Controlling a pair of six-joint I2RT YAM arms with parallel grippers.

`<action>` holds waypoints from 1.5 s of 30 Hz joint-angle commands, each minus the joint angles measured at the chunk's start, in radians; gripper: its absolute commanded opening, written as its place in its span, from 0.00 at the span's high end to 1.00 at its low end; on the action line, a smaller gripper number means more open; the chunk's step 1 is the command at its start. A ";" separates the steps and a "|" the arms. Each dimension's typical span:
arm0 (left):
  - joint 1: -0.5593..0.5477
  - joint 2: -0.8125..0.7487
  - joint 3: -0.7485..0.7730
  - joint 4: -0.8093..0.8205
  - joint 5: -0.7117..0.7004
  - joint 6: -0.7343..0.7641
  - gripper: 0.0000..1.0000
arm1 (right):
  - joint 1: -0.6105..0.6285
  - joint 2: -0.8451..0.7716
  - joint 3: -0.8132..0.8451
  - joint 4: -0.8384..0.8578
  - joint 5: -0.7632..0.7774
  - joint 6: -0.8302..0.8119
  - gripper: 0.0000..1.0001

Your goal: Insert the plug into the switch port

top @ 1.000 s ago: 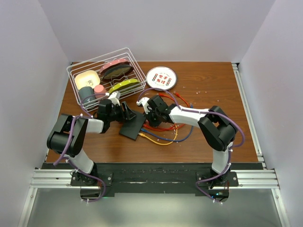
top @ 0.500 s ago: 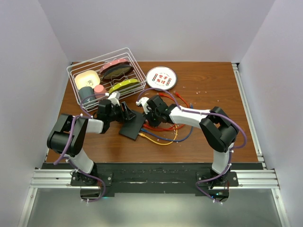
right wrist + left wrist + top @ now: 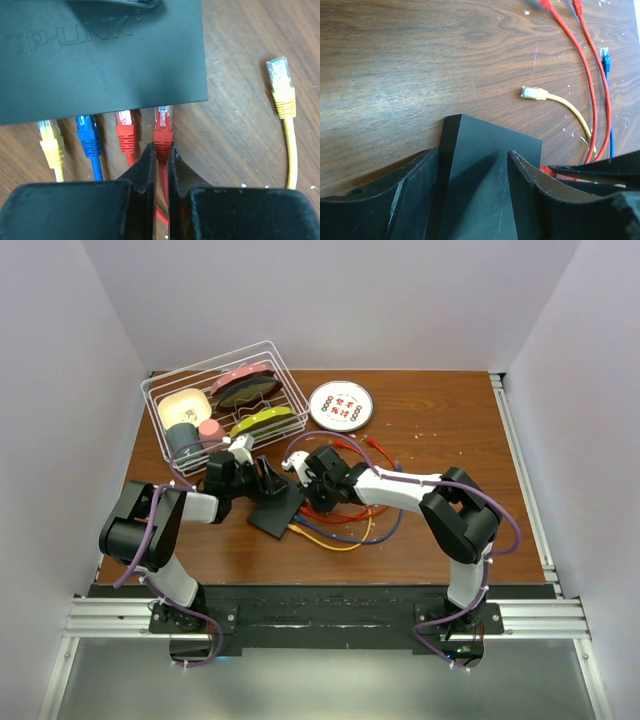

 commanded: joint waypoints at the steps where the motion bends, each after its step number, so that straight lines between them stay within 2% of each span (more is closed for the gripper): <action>1: -0.004 -0.027 0.002 0.054 0.078 -0.001 0.38 | 0.038 -0.006 0.067 0.035 -0.040 -0.040 1.00; 10: -0.004 -0.027 -0.007 0.071 0.113 0.006 0.44 | 0.046 0.014 0.083 0.029 0.012 -0.039 1.00; 23: -0.005 -0.021 -0.026 0.077 0.159 0.006 0.54 | 0.044 0.009 0.055 0.163 0.050 0.069 1.00; 45: -0.031 0.001 -0.084 0.117 0.254 -0.034 0.58 | 0.044 0.034 0.133 0.247 0.053 0.103 1.00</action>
